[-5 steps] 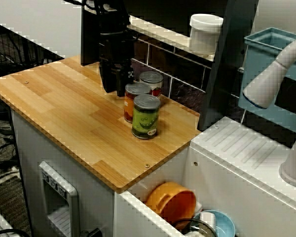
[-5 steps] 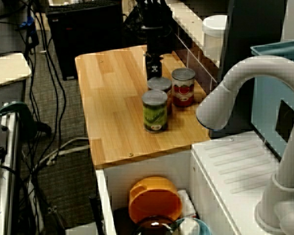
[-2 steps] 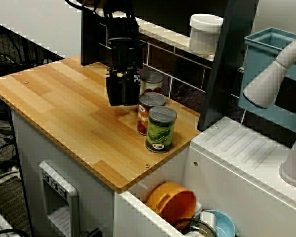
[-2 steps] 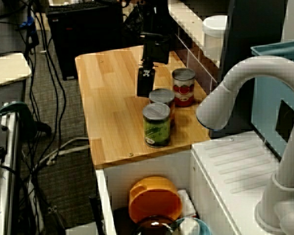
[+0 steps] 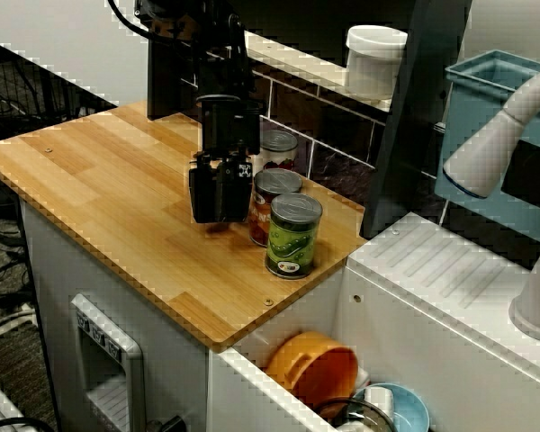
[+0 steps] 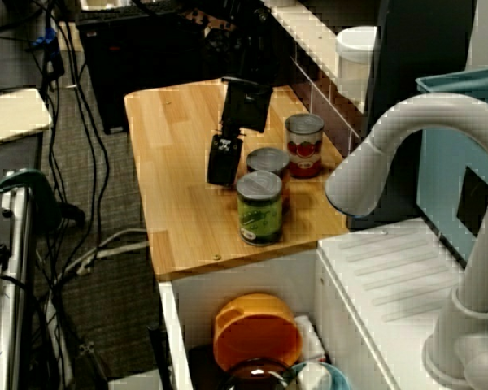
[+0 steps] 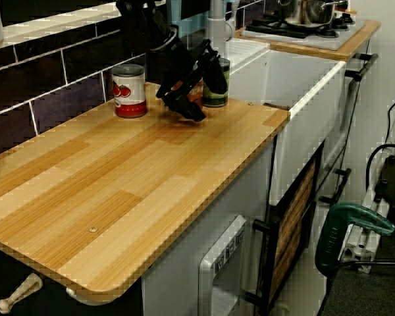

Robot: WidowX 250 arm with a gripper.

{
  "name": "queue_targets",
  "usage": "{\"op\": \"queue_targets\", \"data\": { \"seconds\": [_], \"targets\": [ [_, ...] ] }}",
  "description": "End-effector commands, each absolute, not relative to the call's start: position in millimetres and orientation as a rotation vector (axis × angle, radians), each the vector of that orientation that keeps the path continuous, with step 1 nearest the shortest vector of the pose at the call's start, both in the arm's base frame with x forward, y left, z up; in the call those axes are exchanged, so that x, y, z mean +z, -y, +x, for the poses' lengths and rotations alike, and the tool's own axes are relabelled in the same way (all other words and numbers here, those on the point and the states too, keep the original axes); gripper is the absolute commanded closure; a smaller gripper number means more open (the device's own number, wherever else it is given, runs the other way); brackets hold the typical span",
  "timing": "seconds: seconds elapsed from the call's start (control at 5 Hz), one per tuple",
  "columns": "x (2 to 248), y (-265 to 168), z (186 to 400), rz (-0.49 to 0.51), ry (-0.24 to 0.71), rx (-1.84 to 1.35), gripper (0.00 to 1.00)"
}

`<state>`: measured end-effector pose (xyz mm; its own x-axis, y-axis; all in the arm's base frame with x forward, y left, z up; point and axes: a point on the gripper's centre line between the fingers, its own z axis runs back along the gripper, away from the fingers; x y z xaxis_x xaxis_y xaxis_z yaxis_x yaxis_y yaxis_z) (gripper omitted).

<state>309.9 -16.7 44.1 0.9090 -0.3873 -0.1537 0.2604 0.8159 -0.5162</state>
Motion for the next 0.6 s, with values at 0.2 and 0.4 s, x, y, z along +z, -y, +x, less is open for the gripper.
{"op": "queue_targets", "data": {
  "seconds": [0.2, 0.4],
  "targets": [
    [95.2, -18.0, 320.2, -0.380, -0.130, -0.462, 0.00],
    [100.0, -27.9, 327.4, -0.385, -0.133, -0.602, 0.00]
  ]
}}
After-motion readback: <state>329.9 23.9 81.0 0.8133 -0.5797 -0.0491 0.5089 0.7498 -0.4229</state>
